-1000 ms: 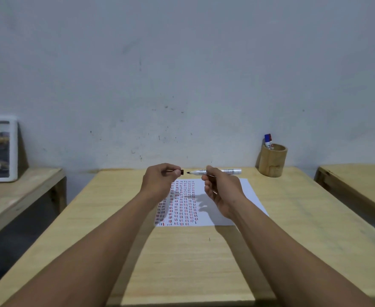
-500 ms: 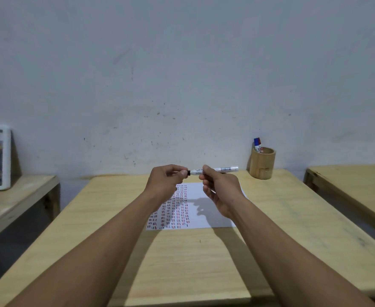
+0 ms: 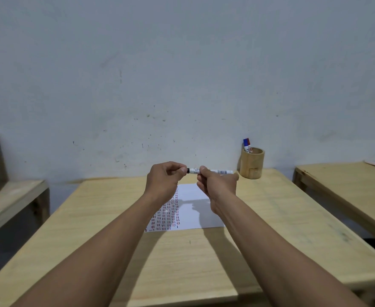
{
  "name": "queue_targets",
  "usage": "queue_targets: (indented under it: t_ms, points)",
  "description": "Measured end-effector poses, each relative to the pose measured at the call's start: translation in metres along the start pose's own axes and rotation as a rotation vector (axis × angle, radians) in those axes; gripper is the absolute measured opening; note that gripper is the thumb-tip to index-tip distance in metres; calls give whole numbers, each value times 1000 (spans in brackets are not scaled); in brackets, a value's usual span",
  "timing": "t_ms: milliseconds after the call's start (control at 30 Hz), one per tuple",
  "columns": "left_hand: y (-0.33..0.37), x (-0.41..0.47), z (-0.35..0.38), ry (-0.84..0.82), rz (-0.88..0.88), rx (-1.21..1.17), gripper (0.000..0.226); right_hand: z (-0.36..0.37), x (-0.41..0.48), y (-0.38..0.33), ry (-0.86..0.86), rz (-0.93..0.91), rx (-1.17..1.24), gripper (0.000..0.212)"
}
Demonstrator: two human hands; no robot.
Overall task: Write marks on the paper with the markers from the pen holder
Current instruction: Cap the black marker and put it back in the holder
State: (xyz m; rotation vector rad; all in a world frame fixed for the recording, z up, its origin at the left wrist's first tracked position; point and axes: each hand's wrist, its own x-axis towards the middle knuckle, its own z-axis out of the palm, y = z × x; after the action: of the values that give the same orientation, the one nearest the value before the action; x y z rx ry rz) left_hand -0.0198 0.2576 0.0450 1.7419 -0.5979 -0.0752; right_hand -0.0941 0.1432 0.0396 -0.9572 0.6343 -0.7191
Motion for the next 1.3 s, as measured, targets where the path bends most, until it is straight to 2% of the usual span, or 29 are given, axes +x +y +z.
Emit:
queue_targets:
  t_ms: [33,67,167,200,300,400,633,767,933,1200,1267,1300]
  points:
    - [2,0,3,3,11,21,9,-2,0,-2,0,-50,-50,84]
    - [5,1,5,8,20,33,9,-4,-1,-4,-14,-97,-131,81]
    - [14,5,12,34,32,35,8,-10,1,-12,-76,-205,-426,22]
    - [18,7,15,39,34,35,8,-13,2,-15,-96,-256,-537,16]
    - [31,13,24,43,74,71,9,-24,7,-26,-144,-438,-878,16]
    - [44,20,39,26,124,100,10,-37,20,-37,-123,-553,-1060,6]
    - [68,48,94,2,175,65,19,-67,57,-77,-56,-611,-1073,15]
    - [59,68,132,-24,134,30,29,-84,88,-99,27,-583,-1024,20]
    - [26,93,183,-90,107,174,26,-98,131,-121,81,-619,-1019,22]
    - [-16,129,247,-194,42,240,86,-104,192,-138,90,-645,-896,17]
    - [-20,132,256,-205,38,212,90,-104,203,-137,79,-628,-923,17]
    - [-22,132,259,-205,42,178,84,-104,208,-134,71,-618,-944,17]
